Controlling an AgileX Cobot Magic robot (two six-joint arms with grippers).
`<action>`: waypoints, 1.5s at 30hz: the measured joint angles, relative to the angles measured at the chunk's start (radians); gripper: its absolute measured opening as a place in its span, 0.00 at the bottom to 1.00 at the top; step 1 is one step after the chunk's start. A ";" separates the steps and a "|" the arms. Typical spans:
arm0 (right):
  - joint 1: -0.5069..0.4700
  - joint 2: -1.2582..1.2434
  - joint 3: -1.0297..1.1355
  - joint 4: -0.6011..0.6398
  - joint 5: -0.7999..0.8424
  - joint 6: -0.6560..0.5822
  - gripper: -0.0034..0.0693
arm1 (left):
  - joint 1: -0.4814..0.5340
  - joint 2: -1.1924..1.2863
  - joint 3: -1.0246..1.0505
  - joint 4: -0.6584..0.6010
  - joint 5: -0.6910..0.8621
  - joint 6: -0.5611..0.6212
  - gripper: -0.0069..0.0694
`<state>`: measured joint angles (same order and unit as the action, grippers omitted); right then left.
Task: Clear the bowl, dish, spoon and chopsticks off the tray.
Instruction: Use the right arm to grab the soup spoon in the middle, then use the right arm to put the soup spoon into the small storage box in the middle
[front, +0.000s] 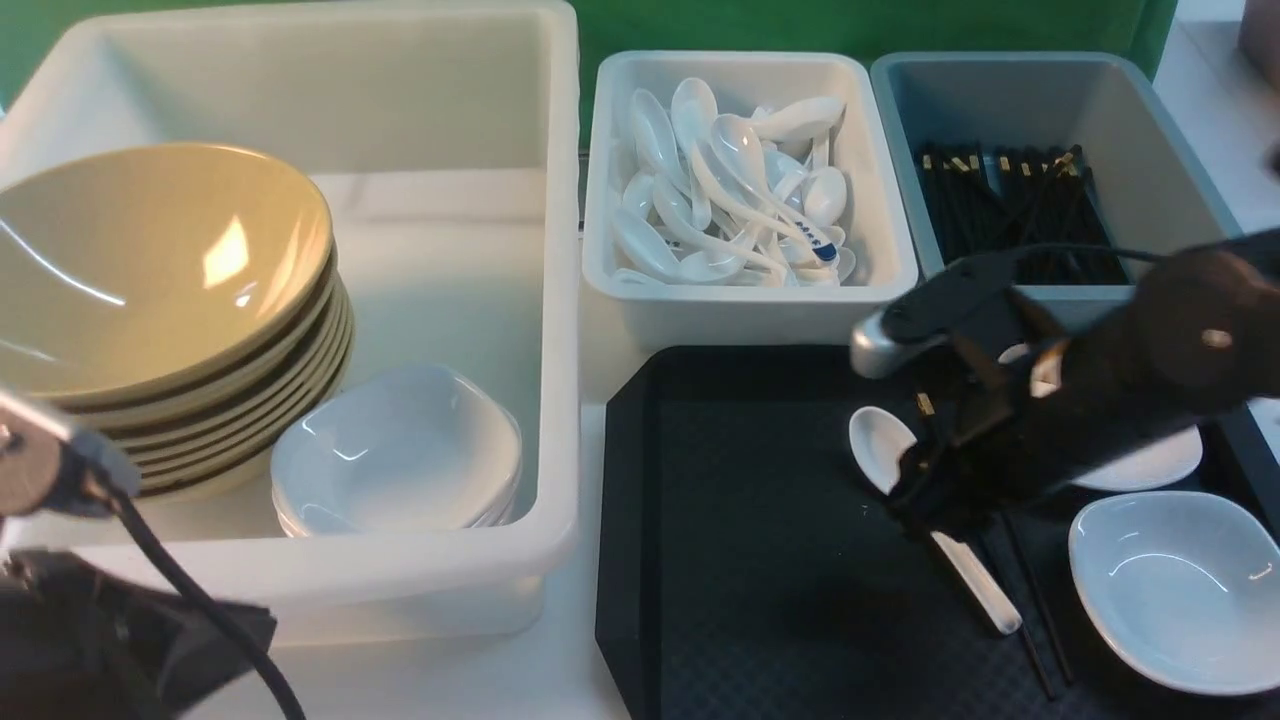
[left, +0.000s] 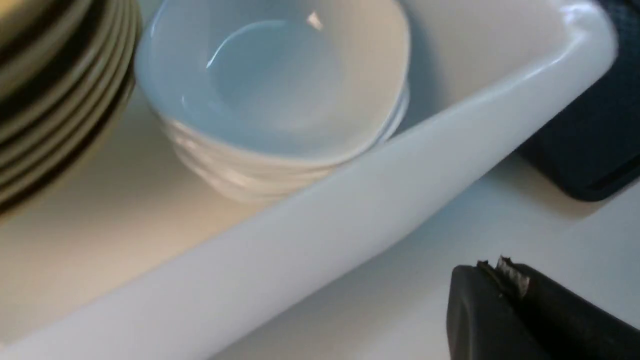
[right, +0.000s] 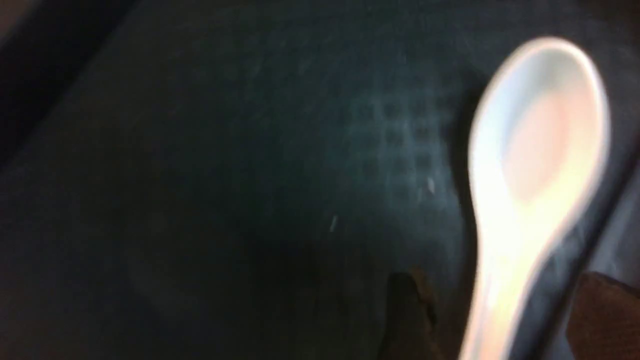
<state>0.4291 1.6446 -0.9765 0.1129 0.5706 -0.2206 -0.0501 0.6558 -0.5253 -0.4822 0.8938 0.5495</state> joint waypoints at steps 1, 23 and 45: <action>0.000 0.038 -0.017 -0.005 -0.011 0.008 0.66 | 0.000 -0.011 0.030 0.000 -0.041 -0.011 0.09; 0.000 0.145 -0.051 -0.163 0.004 0.085 0.19 | 0.000 -0.046 0.113 -0.081 -0.271 -0.029 0.09; -0.006 0.096 -0.455 0.093 -0.537 -0.135 0.30 | 0.000 -0.046 0.113 -0.083 -0.290 -0.029 0.08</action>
<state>0.4236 1.7407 -1.4313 0.2064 0.0337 -0.3560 -0.0504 0.6093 -0.4119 -0.5655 0.6036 0.5204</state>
